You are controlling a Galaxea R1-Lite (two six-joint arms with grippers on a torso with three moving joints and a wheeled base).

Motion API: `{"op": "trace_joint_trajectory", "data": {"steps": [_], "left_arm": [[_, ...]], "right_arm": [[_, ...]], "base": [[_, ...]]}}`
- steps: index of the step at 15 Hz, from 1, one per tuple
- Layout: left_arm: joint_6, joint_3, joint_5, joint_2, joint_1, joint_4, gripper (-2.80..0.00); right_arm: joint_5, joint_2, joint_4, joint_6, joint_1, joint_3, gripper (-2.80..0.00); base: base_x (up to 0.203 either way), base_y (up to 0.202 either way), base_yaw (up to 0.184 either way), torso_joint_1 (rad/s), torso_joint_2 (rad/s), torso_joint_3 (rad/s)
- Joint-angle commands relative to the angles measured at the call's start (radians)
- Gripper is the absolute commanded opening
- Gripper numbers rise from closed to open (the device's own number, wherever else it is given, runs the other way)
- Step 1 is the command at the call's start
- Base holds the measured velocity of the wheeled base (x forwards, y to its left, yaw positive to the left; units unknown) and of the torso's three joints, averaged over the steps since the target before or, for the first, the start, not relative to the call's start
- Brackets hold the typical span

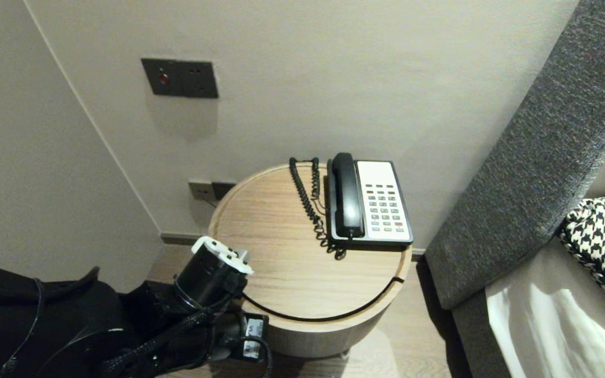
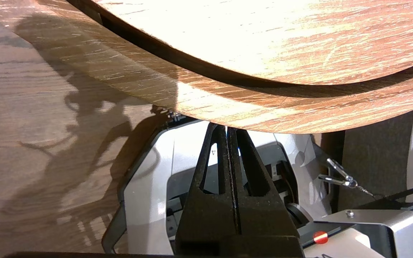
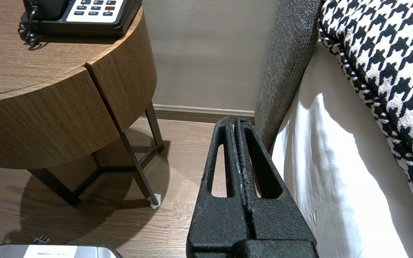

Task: Close the nightstand drawer, then open the nightstand drawer

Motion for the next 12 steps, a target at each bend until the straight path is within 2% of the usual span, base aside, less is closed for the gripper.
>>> {"op": "trace_joint_trajectory", "data": {"steps": [1,5,9,12], "left_arm": [[-0.004,0.004,0.002,-0.005,0.006,-0.004,-2.80],[0.005,0.056,0.000,-0.047,0.003,-0.003,-2.80],[0.004,0.209,-0.002,-0.159,0.002,-0.003,-2.80],[-0.025,0.314,0.000,-0.263,0.058,-0.004,-2.80]], "right_arm": [[0.000,0.000,0.000,0.000,0.000,0.012,-2.80],[0.000,0.000,0.000,0.000,0.000,0.012,-2.80],[0.000,0.000,0.000,0.000,0.000,0.012,-2.80],[0.000,0.000,0.000,0.000,0.000,0.012,-2.80]], "base": [[0.000,0.000,0.000,0.000,0.00,0.000],[0.000,0.000,0.000,0.000,0.00,0.000],[0.000,0.000,0.000,0.000,0.00,0.000],[0.000,0.000,0.000,0.000,0.00,0.000]]}}
